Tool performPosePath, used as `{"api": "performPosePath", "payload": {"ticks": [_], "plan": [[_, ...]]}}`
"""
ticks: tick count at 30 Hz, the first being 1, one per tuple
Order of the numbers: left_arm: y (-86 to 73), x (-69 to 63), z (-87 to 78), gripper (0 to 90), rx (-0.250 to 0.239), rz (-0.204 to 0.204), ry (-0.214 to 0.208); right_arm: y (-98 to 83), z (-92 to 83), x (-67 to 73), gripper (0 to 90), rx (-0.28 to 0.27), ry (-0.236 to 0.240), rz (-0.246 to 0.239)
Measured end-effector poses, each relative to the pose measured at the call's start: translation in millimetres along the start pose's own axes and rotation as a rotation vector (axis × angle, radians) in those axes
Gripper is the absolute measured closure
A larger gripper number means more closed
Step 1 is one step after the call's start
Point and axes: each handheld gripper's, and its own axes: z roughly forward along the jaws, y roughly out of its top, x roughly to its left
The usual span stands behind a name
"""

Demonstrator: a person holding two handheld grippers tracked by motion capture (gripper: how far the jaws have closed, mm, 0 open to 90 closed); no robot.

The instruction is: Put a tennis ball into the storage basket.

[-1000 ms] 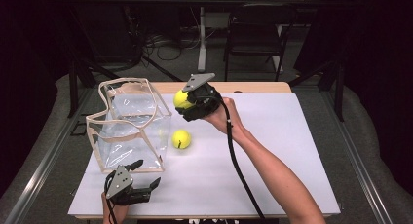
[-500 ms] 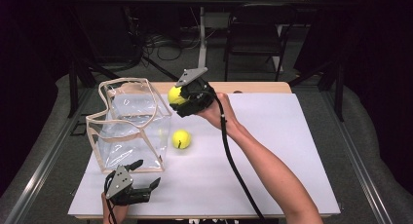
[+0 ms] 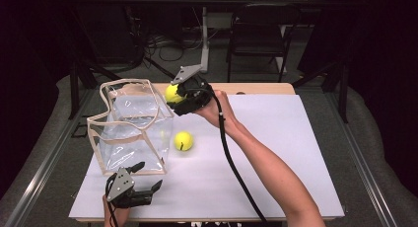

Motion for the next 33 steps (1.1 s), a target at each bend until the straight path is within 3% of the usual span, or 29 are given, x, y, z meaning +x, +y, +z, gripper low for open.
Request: {"api": "performPosePath", "payload": {"ticks": [21,33], "plan": [[0.0,0.4,-0.1,15.9,0.0,-0.001,0.0,17.8,4.8,-0.9,26.1,-0.005,-0.001,-0.014],[-0.1,0.5,-0.5,15.9,-0.004,-0.002,0.0,33.3,7.0,6.4,26.1,-0.012,0.003,-0.034]]}}
